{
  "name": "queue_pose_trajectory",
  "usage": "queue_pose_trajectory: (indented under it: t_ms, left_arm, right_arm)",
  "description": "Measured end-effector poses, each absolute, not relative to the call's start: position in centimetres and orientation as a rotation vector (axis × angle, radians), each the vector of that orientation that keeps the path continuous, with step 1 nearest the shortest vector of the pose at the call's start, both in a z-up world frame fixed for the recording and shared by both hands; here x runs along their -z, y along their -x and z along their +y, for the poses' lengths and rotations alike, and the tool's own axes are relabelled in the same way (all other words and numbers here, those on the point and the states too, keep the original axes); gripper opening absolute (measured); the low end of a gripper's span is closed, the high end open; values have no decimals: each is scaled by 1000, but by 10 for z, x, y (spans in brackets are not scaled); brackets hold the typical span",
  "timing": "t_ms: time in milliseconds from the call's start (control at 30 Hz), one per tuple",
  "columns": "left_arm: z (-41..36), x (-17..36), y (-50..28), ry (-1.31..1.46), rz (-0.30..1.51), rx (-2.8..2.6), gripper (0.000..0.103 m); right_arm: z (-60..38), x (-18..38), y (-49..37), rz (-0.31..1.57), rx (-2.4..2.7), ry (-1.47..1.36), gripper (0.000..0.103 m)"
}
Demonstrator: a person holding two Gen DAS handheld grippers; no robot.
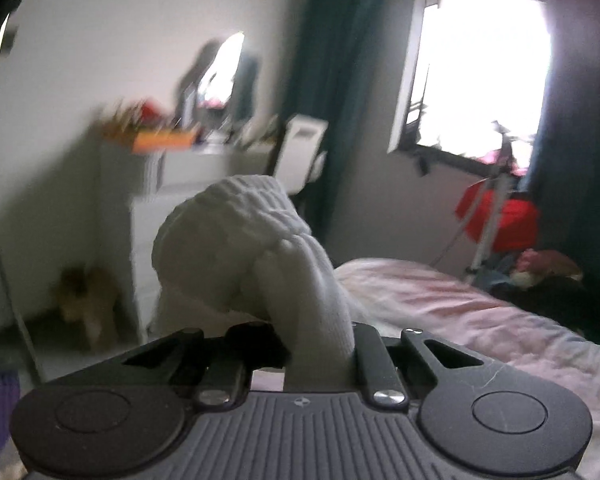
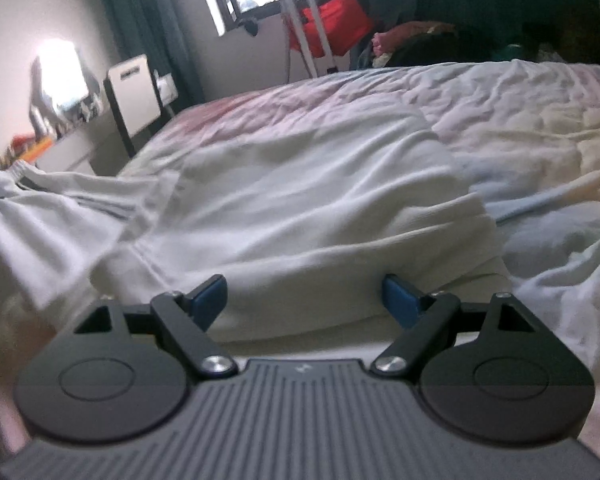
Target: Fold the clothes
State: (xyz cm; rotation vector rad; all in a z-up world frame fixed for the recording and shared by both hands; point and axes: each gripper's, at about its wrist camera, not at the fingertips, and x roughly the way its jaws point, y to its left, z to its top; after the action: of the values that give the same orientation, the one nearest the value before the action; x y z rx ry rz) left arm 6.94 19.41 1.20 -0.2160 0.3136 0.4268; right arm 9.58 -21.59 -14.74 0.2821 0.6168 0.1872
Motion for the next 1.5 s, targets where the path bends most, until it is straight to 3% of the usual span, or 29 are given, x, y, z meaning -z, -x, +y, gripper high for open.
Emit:
queue_pose_trajectory:
  t_ms: [200, 400, 533, 667, 833, 900, 1000, 1033, 1067, 1100, 1367, 1500]
  left_arm:
    - [85, -58, -77, 103, 217, -296, 13]
    - [-48, -67, -88, -35, 178, -134, 11]
    - [-134, -38, -100, -132, 188, -47, 11]
    - [-206, 33, -101, -249, 282, 45, 12]
    - [-244, 109, -100, -328, 406, 100, 14]
    - [-237, 114, -99, -321, 403, 125, 15]
    - [-217, 114, -96, -319, 431, 163, 29]
    - [-210, 115, -95, -315, 463, 181, 47]
    - [-202, 116, -94, -311, 495, 198, 72]
    - [-195, 116, -92, -304, 525, 224, 81]
    - [-140, 116, -70, -392, 582, 354, 85]
    - [-94, 88, -48, -309, 589, 342, 86]
  right_arm:
    - [-249, 109, -75, 506, -110, -357, 86]
    - [-300, 72, -50, 365, -5, -412, 86]
    - [-340, 64, -41, 307, 44, -495, 86]
    - [-373, 70, -38, 280, 76, -607, 87]
    - [-391, 89, -42, 304, 52, -697, 88]
    - [-390, 98, -49, 346, -16, -737, 88]
    - [-384, 111, -65, 417, -155, -819, 88]
    - [-380, 115, -70, 436, -201, -859, 88]
    - [-376, 120, -74, 454, -242, -893, 88]
    - [-372, 124, -79, 475, -276, -914, 88]
    - [-338, 144, -91, 589, -291, -895, 88]
    - [-325, 150, -93, 592, -261, -862, 88]
